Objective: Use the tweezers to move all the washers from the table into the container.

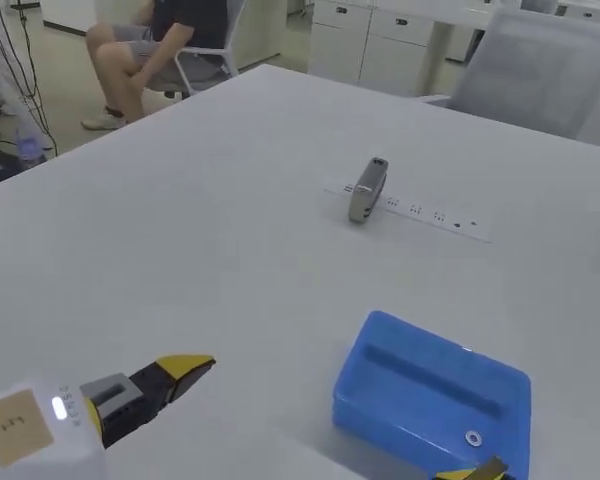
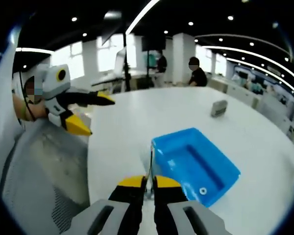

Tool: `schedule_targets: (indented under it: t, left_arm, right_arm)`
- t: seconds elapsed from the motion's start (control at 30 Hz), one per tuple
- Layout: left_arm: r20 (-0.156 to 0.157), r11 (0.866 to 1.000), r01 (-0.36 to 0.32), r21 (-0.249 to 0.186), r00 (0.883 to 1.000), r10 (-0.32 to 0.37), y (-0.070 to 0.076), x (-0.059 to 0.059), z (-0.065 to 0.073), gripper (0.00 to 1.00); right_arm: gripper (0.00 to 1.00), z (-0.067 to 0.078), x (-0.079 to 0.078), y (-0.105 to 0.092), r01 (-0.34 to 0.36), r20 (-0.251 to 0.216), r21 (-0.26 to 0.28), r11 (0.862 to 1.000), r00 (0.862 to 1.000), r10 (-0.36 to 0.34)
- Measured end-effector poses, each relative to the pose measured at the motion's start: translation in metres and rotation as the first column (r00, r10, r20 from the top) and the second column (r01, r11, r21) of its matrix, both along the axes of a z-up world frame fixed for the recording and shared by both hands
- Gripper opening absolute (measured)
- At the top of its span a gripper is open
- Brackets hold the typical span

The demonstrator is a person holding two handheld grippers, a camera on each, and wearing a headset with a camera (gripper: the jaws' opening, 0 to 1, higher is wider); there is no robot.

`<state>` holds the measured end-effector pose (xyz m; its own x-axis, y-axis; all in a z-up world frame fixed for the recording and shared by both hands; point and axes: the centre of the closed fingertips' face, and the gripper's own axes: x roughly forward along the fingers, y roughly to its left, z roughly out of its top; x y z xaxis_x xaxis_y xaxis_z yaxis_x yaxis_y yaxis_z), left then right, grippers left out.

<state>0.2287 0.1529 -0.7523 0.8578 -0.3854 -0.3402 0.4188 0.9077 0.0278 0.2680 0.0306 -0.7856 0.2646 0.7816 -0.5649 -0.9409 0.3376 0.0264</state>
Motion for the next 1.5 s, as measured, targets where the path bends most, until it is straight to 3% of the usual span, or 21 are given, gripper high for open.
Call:
schedule_targets:
  t: [0.3,0.6,0.83,0.93,1.2,1.5]
  left_arm:
    - [-0.003,1.000,-0.001,0.004,1.000,0.001,0.000,0.000,-0.001,0.67]
    - [-0.014,1.000,0.003,0.017,1.000,-0.003,0.000,0.000,-0.004,0.67]
    - [-0.022,1.000,0.003,0.024,1.000,-0.003,0.001,-0.001,-0.006,0.66]
    - [-0.026,1.000,0.003,0.026,1.000,-0.003,0.000,-0.001,-0.006,0.66]
    - [-0.033,1.000,0.007,0.029,0.999,-0.006,0.000,-0.001,-0.007,0.66]
    - [-0.038,0.999,0.012,0.031,0.999,-0.010,-0.001,-0.002,-0.008,0.65]
  right_arm:
    - [0.03,0.033,0.026,0.001,0.079,-0.013,0.119,0.990,0.997,-0.078]
    - [0.03,0.032,0.060,0.003,0.128,-0.025,0.150,0.980,0.992,-0.126]
    - [0.03,0.016,0.089,-0.005,0.202,-0.062,0.136,0.970,0.979,-0.196]
    - [0.03,0.005,0.096,-0.007,0.215,-0.069,0.099,0.972,0.975,-0.209]
    - [0.03,-0.017,0.101,-0.010,0.224,-0.091,0.052,0.973,0.972,-0.218]
    - [0.04,-0.028,0.100,-0.010,0.210,-0.103,0.026,0.977,0.973,-0.207]
